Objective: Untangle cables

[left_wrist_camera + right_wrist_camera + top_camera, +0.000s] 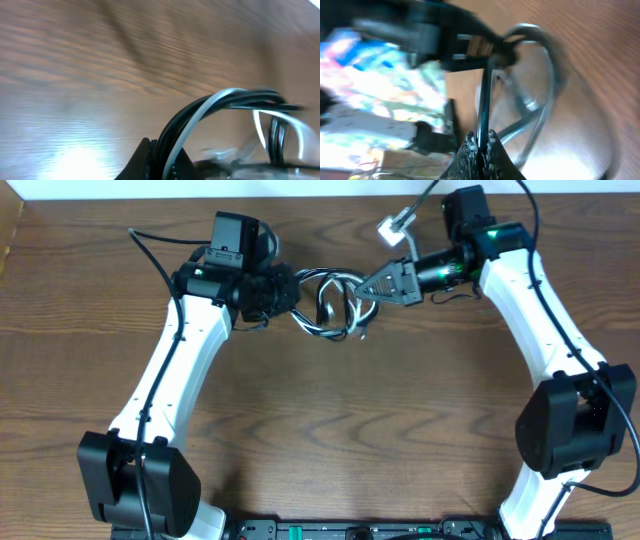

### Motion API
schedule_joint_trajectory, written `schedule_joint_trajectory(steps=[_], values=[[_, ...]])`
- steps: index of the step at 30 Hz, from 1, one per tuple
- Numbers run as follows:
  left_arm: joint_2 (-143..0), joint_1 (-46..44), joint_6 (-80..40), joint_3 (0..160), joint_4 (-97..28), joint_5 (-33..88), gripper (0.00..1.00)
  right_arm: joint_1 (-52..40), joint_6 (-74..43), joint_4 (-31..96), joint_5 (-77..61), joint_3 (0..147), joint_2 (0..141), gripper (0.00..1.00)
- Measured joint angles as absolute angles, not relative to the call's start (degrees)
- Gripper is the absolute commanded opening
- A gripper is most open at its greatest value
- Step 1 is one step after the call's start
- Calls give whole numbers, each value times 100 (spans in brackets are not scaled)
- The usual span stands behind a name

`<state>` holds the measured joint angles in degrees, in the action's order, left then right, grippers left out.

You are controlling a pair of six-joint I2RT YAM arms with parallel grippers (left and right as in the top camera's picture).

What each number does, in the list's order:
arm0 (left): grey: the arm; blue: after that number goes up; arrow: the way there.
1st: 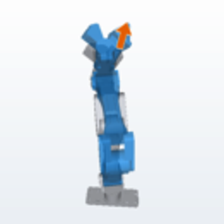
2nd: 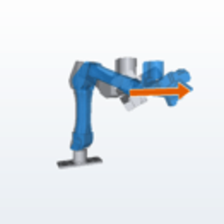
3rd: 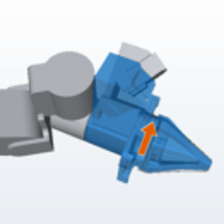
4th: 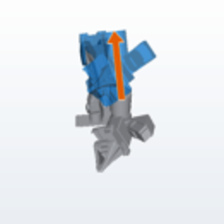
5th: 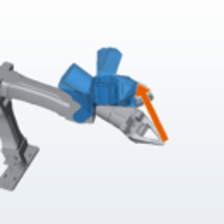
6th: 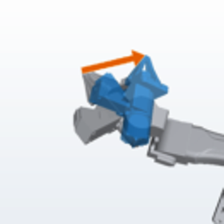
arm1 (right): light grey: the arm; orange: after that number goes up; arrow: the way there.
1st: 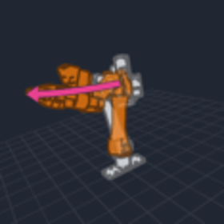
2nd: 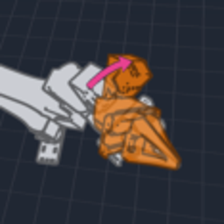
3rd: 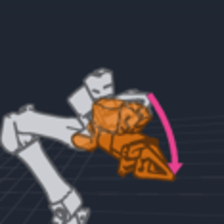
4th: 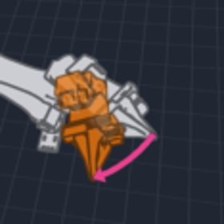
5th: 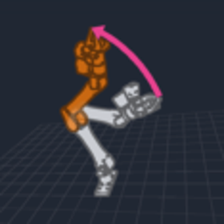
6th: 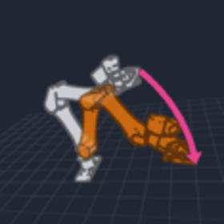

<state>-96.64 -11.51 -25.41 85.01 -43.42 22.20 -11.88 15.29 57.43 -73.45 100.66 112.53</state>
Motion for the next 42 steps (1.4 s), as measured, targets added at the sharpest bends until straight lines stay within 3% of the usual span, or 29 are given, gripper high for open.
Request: schedule_joint_trajectory(steps=[5,9,14,17,21,22,27,31,37,42], values=[[-9743,-1109,-2563,8510,-4595,1896,8,-858,1844,5599,-8318,10064,11253,1],[-9913,-1109,-2342,8510,-4678,2023,7,-622,1656,5356,-8152,10066,11244,1],[-9935,-1109,-1905,8510,-4584,2368,7,-397,3,5347,-5188,10066,11233,1],[-9935,-1109,-1678,8510,-4228,2711,7,-425,-755,5533,-3389,10064,11233,11],[-9933,-1109,-1603,8512,-3583,3240,7,-486,-746,5540,-2985,10064,11233,20],[-9933,-1109,-1599,8517,-3345,3474,8,-510,-687,5527,-3050,10064,11233,22],[-9815,-1109,-1559,8519,-2644,4261,7,-578,-91,5155,-4556,10064,11233,54],[-9590,-1109,-1557,8519,-2550,4580,7,-626,97,4919,-5341,10064,11231,62],[-9308,-1109,-1557,8519,-2545,4735,8,-1068,-45,4799,-5384,10064,11231,63],[-9161,-1109,-1632,8519,-2543,4775,7,-1564,-491,4547,-4877,10064,11231,50]])
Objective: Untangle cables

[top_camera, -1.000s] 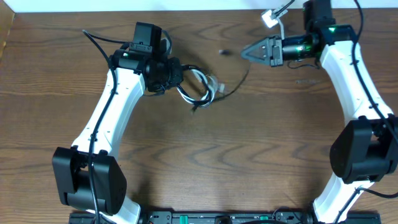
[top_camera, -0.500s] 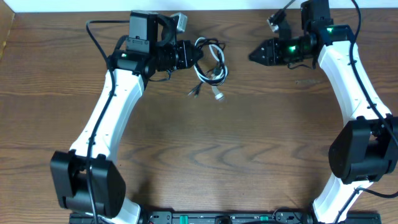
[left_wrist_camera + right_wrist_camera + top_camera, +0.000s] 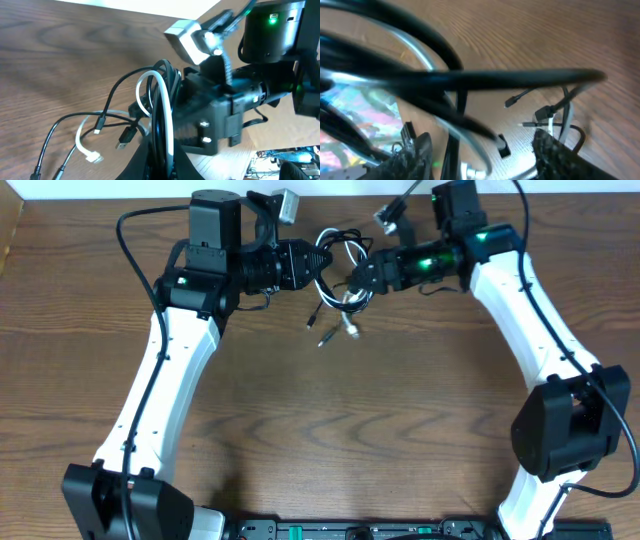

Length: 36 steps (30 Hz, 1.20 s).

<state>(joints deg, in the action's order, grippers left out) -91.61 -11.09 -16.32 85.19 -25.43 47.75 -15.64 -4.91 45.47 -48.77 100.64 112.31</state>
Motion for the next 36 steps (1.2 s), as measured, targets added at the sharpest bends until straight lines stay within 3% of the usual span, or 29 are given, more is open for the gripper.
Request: schedule_joint_trajectory(steps=[8,15,17,19,21,24,31,32,34,36], values=[[-9161,-1140,-1691,8514,-2556,4770,7,-1957,-2445,5070,-1367,10066,11072,47],[-9159,-1098,-1734,8495,-2571,4816,7,-1798,-2659,5133,-1225,9835,10864,45],[-9159,-1100,-1778,8464,-2617,4818,8,-1673,-2663,5142,-1297,9751,10862,34],[-9074,-1046,-1789,8464,-2593,4814,7,-1352,-2661,5266,-1044,9607,10884,12],[-8853,-897,-1798,8466,-2593,4812,7,-878,-2484,5238,-917,9470,11019,1],[-8624,-849,-1798,8510,-2646,4812,7,-587,-2344,5205,-1015,9391,11118,1],[-8591,-1155,-1800,8527,-2974,4348,8,-840,-2073,5153,-1511,9391,11115,1],[-8591,-1168,-1798,8527,-3009,4244,10,-847,-2045,5153,-1551,9391,11118,4],[-8604,-1192,-1802,8527,-3083,4014,13,-816,-2036,5137,-1555,9391,11118,25],[-8639,-1219,-1806,8527,-3114,3859,17,-755,-1992,5068,-1553,9391,11118,37]])
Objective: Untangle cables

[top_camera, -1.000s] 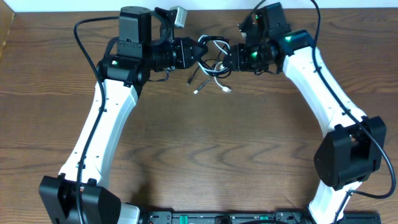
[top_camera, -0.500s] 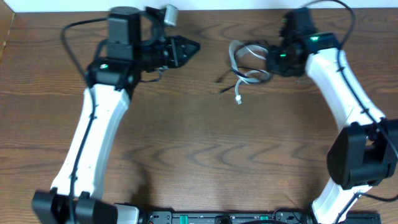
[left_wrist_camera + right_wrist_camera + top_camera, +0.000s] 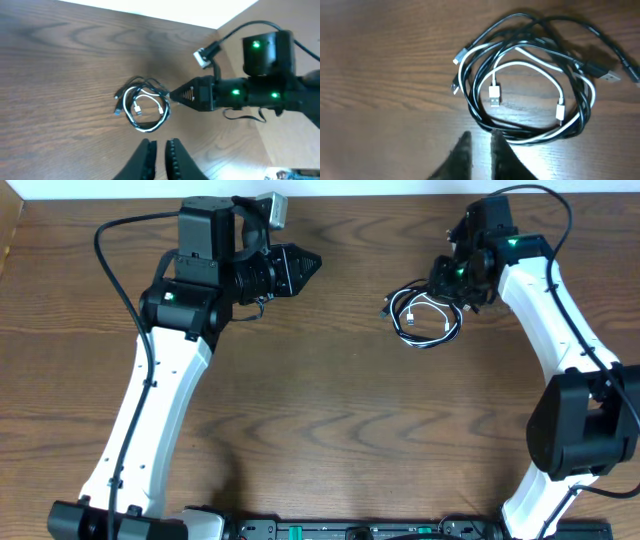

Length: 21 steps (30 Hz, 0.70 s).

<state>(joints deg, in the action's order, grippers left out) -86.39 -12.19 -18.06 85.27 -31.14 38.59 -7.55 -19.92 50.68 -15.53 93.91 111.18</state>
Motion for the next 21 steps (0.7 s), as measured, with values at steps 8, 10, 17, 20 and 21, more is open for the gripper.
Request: schedule_joint_trajectory(steps=[8,10,17,20,21], values=[[-9369,-1361,-1802,8530,-3114,3566,24,-642,-2296,4676,-1498,9391,11227,46],[-9518,-1361,-1800,8530,-3118,3557,24,-676,-2447,4635,-1496,9391,11404,45],[-9710,-1361,-1708,8530,-3114,3557,24,-871,-3216,4066,-1500,9391,12149,41],[-9710,-1361,-1662,8530,-3148,3557,24,-939,-3457,3800,-1509,9391,12376,39],[-9710,-1361,-1656,8530,-3162,3559,25,-967,-3503,3736,-1511,9391,12431,38]])
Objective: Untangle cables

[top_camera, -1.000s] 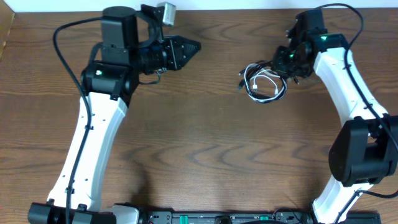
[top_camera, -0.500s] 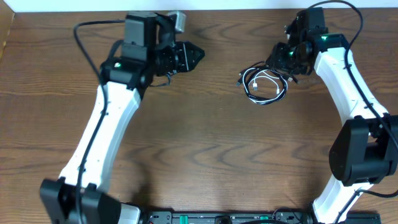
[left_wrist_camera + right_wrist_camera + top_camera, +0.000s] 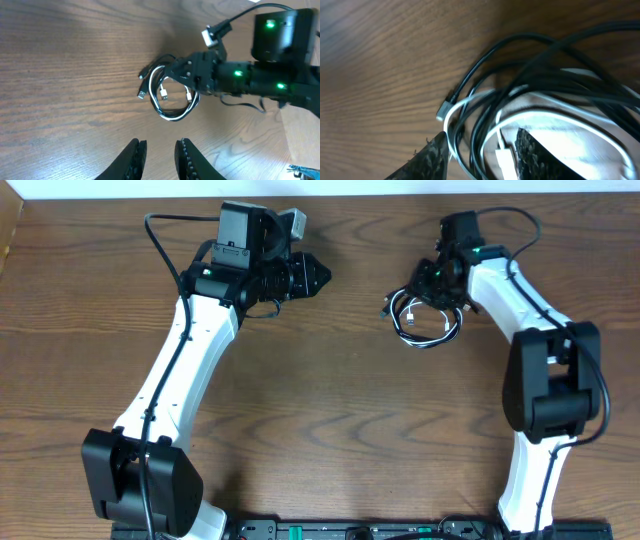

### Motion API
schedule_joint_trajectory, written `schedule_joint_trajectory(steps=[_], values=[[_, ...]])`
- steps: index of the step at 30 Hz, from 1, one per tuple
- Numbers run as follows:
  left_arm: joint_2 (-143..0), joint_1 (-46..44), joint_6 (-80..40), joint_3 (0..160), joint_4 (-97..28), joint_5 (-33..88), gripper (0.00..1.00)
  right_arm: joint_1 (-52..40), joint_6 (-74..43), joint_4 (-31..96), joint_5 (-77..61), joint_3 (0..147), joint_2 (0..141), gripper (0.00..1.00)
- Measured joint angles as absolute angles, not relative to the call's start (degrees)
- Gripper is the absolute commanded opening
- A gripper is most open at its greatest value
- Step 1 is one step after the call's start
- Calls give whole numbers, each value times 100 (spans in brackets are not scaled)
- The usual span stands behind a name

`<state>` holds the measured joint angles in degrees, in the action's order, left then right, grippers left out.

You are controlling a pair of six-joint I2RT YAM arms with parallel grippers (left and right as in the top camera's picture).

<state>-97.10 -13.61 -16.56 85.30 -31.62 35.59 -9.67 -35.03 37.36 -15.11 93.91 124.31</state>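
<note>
A coil of black and white cables [image 3: 428,318] lies on the wooden table at the back right, with plug ends sticking out on its left. My right gripper [image 3: 427,288] is low over the coil's back-left part. In the right wrist view this gripper [image 3: 482,134] is open, and black and white cable strands [image 3: 520,95] run between its fingers [image 3: 432,157]. My left gripper [image 3: 318,277] hangs open and empty well to the left of the coil, pointing toward it. The left wrist view shows the left gripper [image 3: 160,143] above bare wood, with the cable coil [image 3: 172,95] ahead.
The table's back edge [image 3: 360,196] runs close behind both grippers. The right arm [image 3: 250,75] reaches in from the right over the coil. Wide bare wood [image 3: 330,410] spreads in front of the arms.
The right gripper was nearly shut and above the coil. It is now open and down at the coil's back-left strands. The left gripper has opened and shifted slightly. The coil has not moved.
At first both grippers were shut on the bundle between them at the back middle. Then they held it raised, with plug ends dangling. Later the coil lay on the table at the right, with both grippers free. Now the right one straddles its strands.
</note>
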Motion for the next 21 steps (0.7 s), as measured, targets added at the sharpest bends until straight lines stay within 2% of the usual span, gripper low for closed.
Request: schedule_joint_trajectory(steps=[7,10,12,21], values=[[-9710,-1361,-1623,8530,-3319,3450,25,-1070,-3798,3114,-1568,9391,12840,33],[-9710,-1361,-1621,8530,-3321,3426,25,-1135,-3819,2842,-1638,9452,12984,20],[-9710,-1361,-1621,8530,-3323,3413,25,-1190,-3822,2762,-1726,9513,13089,1],[-9710,-1361,-1621,8530,-3365,3387,25,-1326,-3068,3030,-2156,9548,13087,1]])
